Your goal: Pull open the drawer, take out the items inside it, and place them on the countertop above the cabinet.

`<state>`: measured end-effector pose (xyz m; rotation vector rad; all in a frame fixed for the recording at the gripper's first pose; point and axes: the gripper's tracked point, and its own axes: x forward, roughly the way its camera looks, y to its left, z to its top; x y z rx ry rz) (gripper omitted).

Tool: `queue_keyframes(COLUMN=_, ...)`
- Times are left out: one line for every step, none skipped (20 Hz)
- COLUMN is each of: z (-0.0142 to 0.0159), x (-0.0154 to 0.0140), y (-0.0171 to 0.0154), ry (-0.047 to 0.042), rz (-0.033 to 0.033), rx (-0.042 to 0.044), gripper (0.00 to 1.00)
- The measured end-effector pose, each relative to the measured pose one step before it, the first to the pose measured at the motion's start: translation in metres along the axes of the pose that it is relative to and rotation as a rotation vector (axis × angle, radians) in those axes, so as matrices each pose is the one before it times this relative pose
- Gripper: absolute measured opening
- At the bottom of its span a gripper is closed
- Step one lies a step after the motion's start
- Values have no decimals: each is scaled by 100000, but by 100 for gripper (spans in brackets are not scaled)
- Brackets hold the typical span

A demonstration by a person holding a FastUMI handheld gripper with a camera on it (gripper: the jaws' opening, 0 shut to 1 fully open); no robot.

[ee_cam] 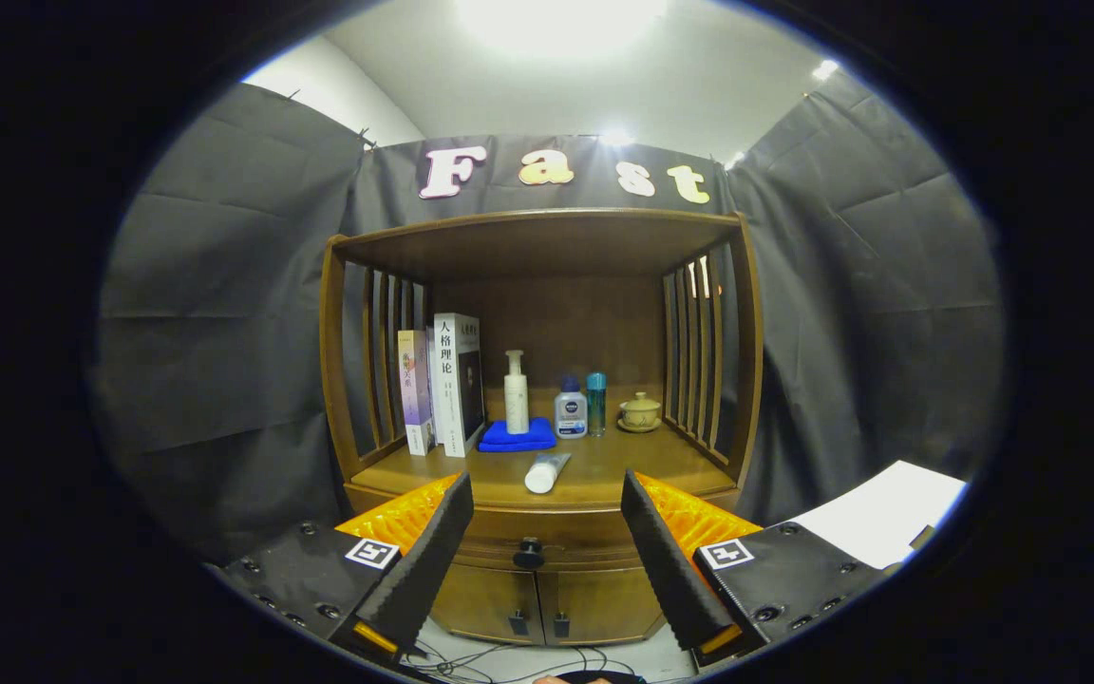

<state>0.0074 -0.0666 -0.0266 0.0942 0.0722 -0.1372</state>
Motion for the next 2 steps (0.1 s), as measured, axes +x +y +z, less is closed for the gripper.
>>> queue_keyframes(z=-101, x=61, y=7, ry=297, rz=-24, rx=183, gripper=99)
queue_keyframes(z=-201, x=59, y=155, ry=210, rz=-27, rx=95, gripper=99)
